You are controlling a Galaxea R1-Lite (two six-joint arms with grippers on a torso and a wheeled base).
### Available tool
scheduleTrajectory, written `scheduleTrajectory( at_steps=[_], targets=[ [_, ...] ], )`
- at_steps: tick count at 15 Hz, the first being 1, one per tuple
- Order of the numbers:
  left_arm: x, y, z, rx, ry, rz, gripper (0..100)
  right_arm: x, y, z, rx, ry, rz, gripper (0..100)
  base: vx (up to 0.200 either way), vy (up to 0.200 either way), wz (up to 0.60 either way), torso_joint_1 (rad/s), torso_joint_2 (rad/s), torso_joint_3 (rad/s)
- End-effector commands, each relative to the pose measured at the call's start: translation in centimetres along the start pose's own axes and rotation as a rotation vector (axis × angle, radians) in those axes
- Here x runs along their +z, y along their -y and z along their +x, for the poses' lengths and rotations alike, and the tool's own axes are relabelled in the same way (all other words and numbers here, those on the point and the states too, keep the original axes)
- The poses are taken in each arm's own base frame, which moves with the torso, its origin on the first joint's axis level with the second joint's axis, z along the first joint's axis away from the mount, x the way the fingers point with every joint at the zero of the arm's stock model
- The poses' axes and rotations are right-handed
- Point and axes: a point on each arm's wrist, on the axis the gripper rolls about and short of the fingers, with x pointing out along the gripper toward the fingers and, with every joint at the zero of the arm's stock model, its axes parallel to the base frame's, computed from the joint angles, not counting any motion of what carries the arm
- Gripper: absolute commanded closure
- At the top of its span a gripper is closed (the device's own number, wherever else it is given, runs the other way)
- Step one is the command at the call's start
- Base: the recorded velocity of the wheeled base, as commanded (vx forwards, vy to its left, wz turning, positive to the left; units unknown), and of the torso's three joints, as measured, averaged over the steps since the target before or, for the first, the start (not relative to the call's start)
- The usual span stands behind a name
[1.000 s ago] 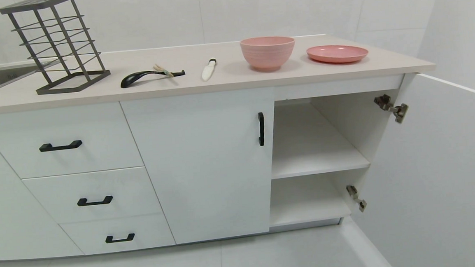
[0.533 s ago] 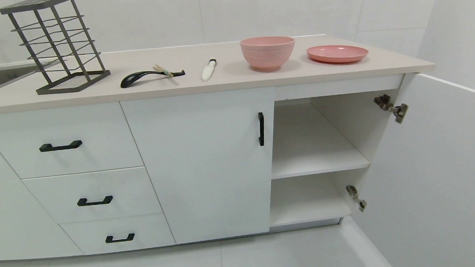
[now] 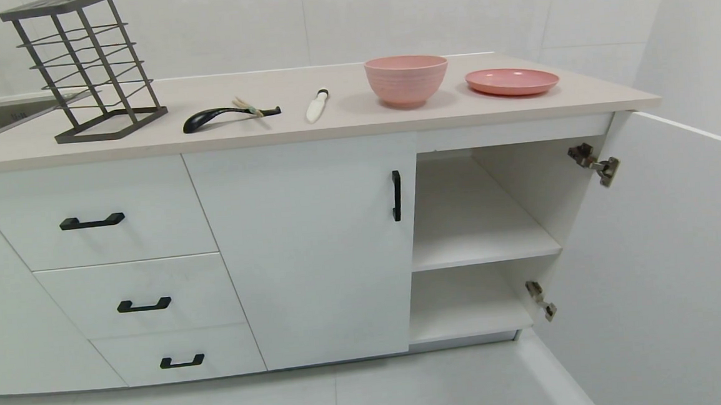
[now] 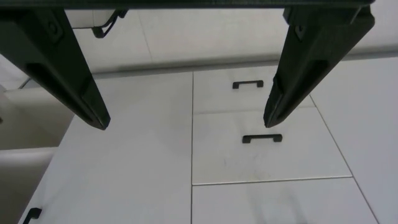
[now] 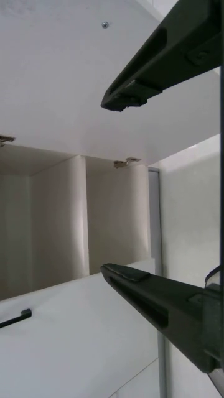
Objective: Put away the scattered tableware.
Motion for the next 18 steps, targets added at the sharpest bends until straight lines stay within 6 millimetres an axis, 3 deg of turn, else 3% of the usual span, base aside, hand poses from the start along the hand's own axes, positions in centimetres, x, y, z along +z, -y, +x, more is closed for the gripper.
scheduleTrajectory(
  at_steps=[1,9,14,18],
  targets=[
    [0.02,0.00,0.00,0.003,0.002,0.008,0,0.00,0.00,0.03,0.001,-0.004,0.001,0,0.000,0.000,0.00,0.000,0.00,0.000],
    [-0.01,0.00,0.00,0.001,-0.001,-0.018,0,0.00,0.00,0.03,0.001,-0.004,0.003,0,0.000,0.000,0.00,0.000,0.00,0.000],
    [-0.01,-0.01,0.00,0.004,-0.001,-0.026,0,0.00,0.00,0.03,0.000,-0.004,0.001,0,0.000,-0.200,0.00,0.005,0.00,-0.001],
    [-0.01,-0.01,0.00,0.004,-0.001,-0.026,0,0.00,0.02,0.03,-0.010,-0.004,-0.001,0,0.200,-0.050,0.00,0.000,0.00,0.005]
  ],
)
